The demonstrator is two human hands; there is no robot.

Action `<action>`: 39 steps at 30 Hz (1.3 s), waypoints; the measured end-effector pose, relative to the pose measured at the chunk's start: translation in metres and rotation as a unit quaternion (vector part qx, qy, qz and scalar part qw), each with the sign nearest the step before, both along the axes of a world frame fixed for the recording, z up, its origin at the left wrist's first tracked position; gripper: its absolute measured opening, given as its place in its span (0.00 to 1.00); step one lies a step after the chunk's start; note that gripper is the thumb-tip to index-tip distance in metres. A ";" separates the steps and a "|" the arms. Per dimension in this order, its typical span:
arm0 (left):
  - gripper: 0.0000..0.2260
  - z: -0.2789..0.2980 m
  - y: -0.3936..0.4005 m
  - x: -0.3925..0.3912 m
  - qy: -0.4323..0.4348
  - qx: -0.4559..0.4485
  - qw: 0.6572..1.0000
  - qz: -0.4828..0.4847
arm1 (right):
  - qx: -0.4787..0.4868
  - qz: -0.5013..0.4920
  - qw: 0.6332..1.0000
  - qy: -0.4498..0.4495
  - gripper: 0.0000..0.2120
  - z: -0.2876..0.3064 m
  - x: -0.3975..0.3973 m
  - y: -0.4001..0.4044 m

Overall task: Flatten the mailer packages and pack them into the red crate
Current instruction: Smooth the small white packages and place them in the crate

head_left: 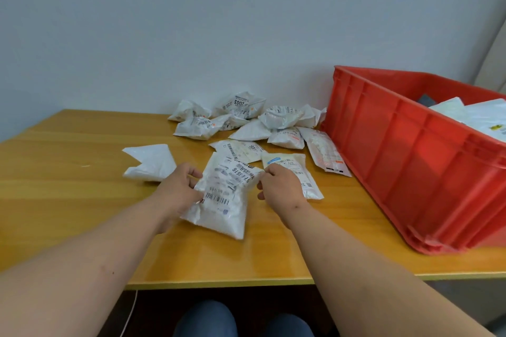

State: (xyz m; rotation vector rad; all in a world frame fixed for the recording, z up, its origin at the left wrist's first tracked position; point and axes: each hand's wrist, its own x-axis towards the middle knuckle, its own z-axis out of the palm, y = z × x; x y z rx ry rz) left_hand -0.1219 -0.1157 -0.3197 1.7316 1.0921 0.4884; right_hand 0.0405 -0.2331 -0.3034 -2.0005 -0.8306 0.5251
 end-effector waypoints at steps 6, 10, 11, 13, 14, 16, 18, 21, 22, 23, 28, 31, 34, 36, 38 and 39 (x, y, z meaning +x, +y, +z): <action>0.17 -0.009 -0.005 -0.001 0.023 -0.036 0.998 -0.038 | -0.073 -0.033 0.994 -0.079 0.05 0.005 0.005 0.007; 0.16 -0.010 -0.011 0.008 0.114 0.023 0.993 -0.023 | -0.045 -0.022 0.971 -0.232 0.15 -0.006 -0.006 0.003; 0.16 -0.007 -0.013 0.011 0.141 0.037 0.989 -0.026 | -0.052 0.006 0.956 -0.288 0.16 -0.011 -0.009 0.002; 0.16 0.002 -0.019 0.015 0.227 0.079 0.969 -0.060 | -0.094 0.079 0.925 -0.360 0.16 -0.023 -0.016 -0.001; 0.17 0.004 -0.020 0.017 0.281 0.127 0.947 -0.087 | -0.130 0.113 0.913 -0.371 0.18 -0.031 -0.019 -0.001; 0.21 0.004 -0.020 0.019 0.340 0.235 0.903 -0.114 | -0.191 0.159 0.904 -0.348 0.22 -0.044 -0.021 -0.002; 0.25 -0.002 -0.017 0.022 0.335 0.291 0.885 -0.140 | -0.204 0.178 0.906 -0.325 0.26 -0.054 -0.020 -0.001; 0.36 -0.009 -0.016 0.026 0.399 0.295 0.834 -0.243 | -0.210 0.204 0.897 -0.332 0.29 -0.057 -0.018 -0.002; 0.37 -0.011 -0.017 0.027 0.430 0.280 0.814 -0.271 | -0.213 0.212 0.892 -0.339 0.30 -0.057 -0.017 -0.002; 0.38 -0.012 -0.016 0.026 0.450 0.267 0.801 -0.289 | -0.215 0.220 0.887 -0.345 0.30 -0.057 -0.017 -0.003; 0.48 -0.003 -0.012 0.026 0.488 0.234 0.777 -0.323 | -0.221 0.229 0.881 -0.350 0.31 -0.061 -0.014 -0.002; 0.51 0.003 -0.012 0.029 0.515 0.241 0.751 -0.334 | -0.229 0.229 0.875 -0.361 0.31 -0.062 -0.014 -0.001; 0.50 0.006 -0.012 0.034 0.542 0.261 0.721 -0.344 | -0.246 0.234 0.867 -0.365 0.31 -0.060 -0.014 0.000; 0.49 0.007 -0.013 0.036 0.555 0.268 0.708 -0.346 | -0.254 0.234 0.865 -0.364 0.31 -0.059 -0.014 0.001; 0.48 0.006 -0.015 0.035 0.558 0.268 0.706 -0.345 | -0.257 0.232 0.864 -0.366 0.31 -0.058 -0.015 0.000; 0.48 0.004 -0.016 0.033 0.556 0.268 0.707 -0.345 | -0.258 0.231 0.864 -0.365 0.31 -0.058 -0.016 0.000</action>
